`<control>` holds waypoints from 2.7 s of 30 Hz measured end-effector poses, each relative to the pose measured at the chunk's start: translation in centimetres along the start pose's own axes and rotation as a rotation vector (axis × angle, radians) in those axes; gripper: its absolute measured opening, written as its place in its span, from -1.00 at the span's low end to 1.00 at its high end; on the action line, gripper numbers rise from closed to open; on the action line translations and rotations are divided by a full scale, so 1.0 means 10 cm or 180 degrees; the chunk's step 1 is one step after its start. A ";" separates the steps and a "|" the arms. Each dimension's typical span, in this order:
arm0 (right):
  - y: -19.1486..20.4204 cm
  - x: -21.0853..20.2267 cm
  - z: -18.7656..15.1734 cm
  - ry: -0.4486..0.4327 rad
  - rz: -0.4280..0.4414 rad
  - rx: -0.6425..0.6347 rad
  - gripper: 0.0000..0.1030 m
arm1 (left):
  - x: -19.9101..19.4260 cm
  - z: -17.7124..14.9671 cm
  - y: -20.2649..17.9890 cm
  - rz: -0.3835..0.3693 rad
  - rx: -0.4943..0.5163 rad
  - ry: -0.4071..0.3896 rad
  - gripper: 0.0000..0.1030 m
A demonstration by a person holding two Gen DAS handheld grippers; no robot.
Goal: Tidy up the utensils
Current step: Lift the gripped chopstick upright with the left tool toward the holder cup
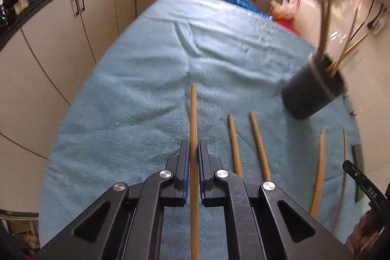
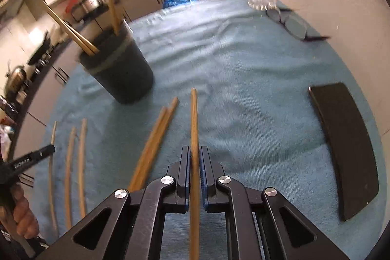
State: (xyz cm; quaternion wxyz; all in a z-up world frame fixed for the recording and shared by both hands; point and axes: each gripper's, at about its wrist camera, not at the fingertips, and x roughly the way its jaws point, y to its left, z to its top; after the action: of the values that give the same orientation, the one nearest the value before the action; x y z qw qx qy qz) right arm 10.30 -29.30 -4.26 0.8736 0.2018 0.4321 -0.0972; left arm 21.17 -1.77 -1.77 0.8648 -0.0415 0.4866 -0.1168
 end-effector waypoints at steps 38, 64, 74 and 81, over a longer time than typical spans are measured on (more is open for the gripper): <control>0.38 -0.98 0.00 -0.0976 0.0437 -0.0238 -0.85 | -1.16 -0.07 -0.33 -0.0412 0.0210 -0.0745 -0.88; 0.35 -1.07 0.00 -0.1068 0.0435 -0.0208 -0.84 | -1.40 0.01 -0.44 -0.0428 0.0320 -0.0919 -0.88; 0.33 -1.14 0.02 -0.1116 0.0458 -0.0182 -0.84 | -1.45 0.06 -0.58 -0.0492 0.0427 -0.0933 -0.88; 0.33 -1.18 0.04 -0.1152 0.0483 -0.0179 -0.85 | -1.47 0.08 -0.70 -0.0517 0.0491 -0.0931 -0.88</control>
State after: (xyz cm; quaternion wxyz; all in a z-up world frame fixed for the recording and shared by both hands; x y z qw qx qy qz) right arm 4.48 -26.58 6.20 0.9471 0.1886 0.2541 -0.0537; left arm 13.38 -5.04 12.16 0.9147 -0.0308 0.3403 -0.2159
